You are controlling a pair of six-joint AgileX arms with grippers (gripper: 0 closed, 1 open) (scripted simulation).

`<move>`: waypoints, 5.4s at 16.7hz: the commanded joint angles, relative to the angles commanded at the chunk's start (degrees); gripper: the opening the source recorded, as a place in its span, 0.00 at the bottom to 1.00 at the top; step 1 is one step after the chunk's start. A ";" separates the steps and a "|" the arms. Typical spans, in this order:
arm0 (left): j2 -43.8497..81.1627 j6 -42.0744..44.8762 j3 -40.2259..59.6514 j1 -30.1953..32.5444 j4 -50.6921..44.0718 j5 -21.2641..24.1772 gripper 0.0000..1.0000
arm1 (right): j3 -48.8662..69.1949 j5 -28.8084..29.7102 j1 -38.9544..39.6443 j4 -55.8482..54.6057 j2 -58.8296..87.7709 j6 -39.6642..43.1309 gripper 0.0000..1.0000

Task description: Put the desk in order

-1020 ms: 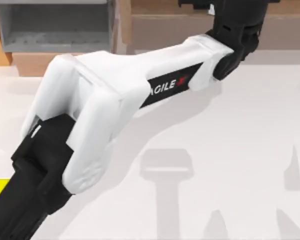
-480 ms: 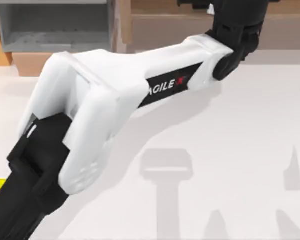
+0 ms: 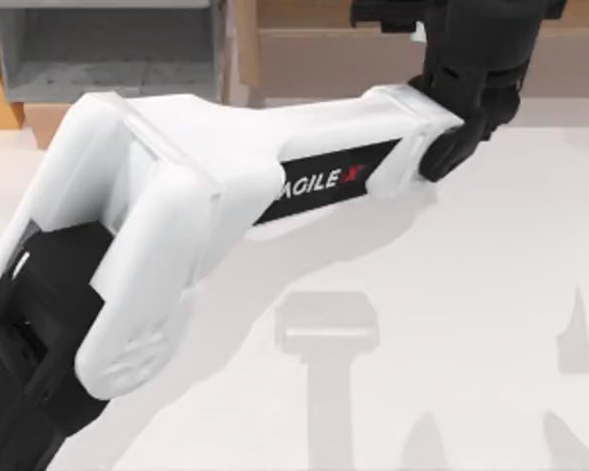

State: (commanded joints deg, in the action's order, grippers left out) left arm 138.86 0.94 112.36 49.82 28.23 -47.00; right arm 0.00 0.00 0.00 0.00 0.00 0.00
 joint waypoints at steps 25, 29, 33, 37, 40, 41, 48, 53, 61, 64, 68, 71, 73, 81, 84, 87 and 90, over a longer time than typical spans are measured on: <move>-39.84 55.76 -73.52 -0.64 20.95 3.26 0.00 | 0.00 0.00 0.00 0.00 0.00 0.00 1.00; -42.72 68.98 -78.63 -13.66 20.84 12.53 0.00 | 0.00 0.00 0.00 0.00 0.00 0.00 1.00; -42.25 78.99 -76.74 -26.54 19.26 23.95 0.00 | 0.00 0.00 0.00 0.00 0.00 0.00 1.00; -38.65 85.45 -71.94 -34.73 17.31 34.00 0.00 | 0.00 0.00 0.00 0.00 0.00 0.00 1.00; -37.15 86.88 -70.37 -36.41 16.54 36.71 0.00 | 0.00 0.00 0.00 0.00 0.00 0.00 1.00; -37.15 86.88 -70.37 -36.41 16.54 36.71 0.00 | 0.00 0.00 0.00 0.00 0.00 0.00 1.00; -36.35 86.74 -68.85 -36.80 16.71 36.53 0.00 | 0.00 0.00 0.00 0.00 0.00 0.00 1.00; -32.27 87.07 -64.57 -37.32 16.06 37.43 0.00 | 0.00 0.00 0.00 0.00 0.00 0.00 1.00; -31.18 87.13 -63.63 -37.36 15.80 37.72 0.23 | 0.00 0.00 0.00 0.00 0.00 0.00 1.00; -31.18 87.13 -63.63 -37.36 15.80 37.72 0.45 | 0.00 0.00 0.00 0.00 0.00 0.00 1.00; -31.18 87.13 -63.63 -37.36 15.80 37.72 0.75 | 0.00 0.00 0.00 0.00 0.00 0.00 1.00; -31.18 87.13 -63.63 -37.36 15.80 37.72 0.98 | 0.00 0.00 0.00 0.00 0.00 0.00 1.00; -31.18 87.13 -63.63 -37.36 15.80 37.72 1.00 | 0.00 0.00 0.00 0.00 0.00 0.00 1.00; -31.38 87.07 -63.80 -37.28 15.87 37.67 1.00 | 0.00 0.00 0.00 0.00 0.00 0.00 1.00; -33.98 86.50 -66.52 -37.11 16.81 37.04 1.00 | 0.00 0.00 0.00 0.00 0.00 0.00 1.00; -37.59 86.66 -71.24 -36.41 17.82 36.27 1.00 | 0.00 0.00 0.00 0.00 0.00 0.00 1.00; -39.80 86.71 -74.94 -35.63 18.65 35.94 1.00 | 0.00 0.00 0.00 0.00 0.00 0.00 1.00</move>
State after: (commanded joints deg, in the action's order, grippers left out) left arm 99.06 87.65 37.42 14.19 46.88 -11.06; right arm 0.00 0.00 0.00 0.00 0.00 0.00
